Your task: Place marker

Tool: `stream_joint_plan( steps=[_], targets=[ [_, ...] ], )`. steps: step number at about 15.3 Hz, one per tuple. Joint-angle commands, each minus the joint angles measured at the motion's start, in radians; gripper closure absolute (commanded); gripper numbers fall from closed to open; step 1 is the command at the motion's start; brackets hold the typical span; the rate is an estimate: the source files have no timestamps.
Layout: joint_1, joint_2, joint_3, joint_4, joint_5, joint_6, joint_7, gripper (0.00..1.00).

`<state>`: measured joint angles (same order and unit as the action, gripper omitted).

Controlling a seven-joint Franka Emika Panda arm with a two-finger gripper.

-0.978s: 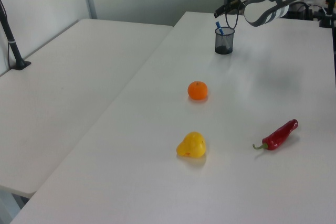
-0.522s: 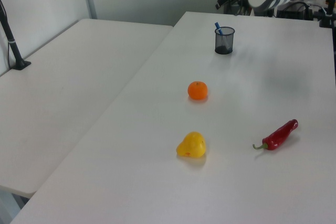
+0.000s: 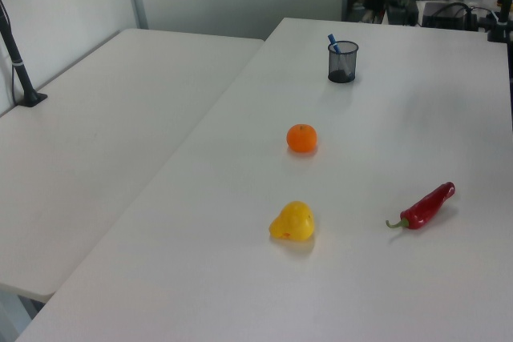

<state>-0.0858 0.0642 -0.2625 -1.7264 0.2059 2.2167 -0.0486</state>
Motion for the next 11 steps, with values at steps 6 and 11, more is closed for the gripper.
stream_joint_plan(
  steps=[6, 11],
  targets=[
    [0.017, -0.099, 0.14, 0.091, -0.042, -0.426, 0.177, 0.0],
    [0.021, -0.103, 0.247, 0.087, -0.103, -0.509, 0.208, 0.0]
  ],
)
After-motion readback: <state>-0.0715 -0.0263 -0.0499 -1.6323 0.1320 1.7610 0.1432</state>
